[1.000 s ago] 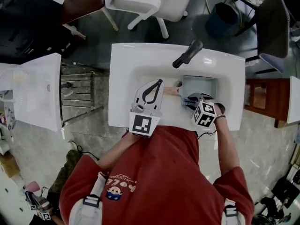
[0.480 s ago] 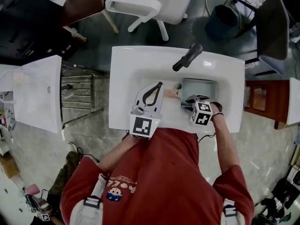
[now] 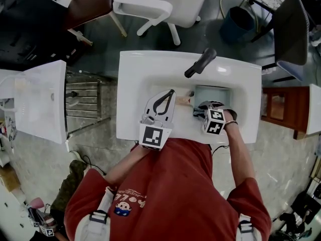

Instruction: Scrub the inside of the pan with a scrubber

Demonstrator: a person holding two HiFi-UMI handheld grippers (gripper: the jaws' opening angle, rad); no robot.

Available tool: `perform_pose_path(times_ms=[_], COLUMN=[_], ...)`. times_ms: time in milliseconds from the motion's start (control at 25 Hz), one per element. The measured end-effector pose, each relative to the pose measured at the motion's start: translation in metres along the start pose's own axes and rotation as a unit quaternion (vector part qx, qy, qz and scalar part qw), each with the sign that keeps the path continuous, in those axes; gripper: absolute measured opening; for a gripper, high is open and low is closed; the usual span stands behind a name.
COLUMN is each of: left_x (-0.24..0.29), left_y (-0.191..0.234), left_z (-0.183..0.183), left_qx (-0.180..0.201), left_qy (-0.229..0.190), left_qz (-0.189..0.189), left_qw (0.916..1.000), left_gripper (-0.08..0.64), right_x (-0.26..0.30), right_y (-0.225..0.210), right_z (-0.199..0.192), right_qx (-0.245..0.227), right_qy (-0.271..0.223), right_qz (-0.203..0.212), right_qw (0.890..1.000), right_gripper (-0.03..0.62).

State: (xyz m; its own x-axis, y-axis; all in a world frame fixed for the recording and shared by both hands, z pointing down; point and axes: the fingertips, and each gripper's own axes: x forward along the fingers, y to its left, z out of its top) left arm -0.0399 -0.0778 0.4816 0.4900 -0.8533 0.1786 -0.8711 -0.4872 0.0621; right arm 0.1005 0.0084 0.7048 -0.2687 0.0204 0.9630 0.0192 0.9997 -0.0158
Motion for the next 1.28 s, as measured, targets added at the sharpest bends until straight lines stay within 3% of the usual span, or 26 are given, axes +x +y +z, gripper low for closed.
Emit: perform_pose_path(times_ms=[320,680,1280], left_x=[0.001,0.000,0.000], left_y=[0.000,-0.001,-0.003], left_z=[0.009,0.002,0.008], left_qx=[0.011,0.000,0.017], left_qy=[-0.012,-0.001,-0.013], left_qz=[-0.005,-0.002,-0.008], left_qw=[0.9999,1.0000,0.9997], left_gripper=[0.014,0.014,0.014], right_x=[0.003,0.005,0.003], right_y=[-0.046,-0.091,-0.095], right_z=[0.000,-0.002,-0.003], right_qx=[0.003,0.021,0.017], right_qy=[0.013,0.008,0.020], right_qz=[-0.096,-0.163,-0.185], right_qw=[0.995,0.986,0.982], right_gripper=[0.150,0.152,0.152])
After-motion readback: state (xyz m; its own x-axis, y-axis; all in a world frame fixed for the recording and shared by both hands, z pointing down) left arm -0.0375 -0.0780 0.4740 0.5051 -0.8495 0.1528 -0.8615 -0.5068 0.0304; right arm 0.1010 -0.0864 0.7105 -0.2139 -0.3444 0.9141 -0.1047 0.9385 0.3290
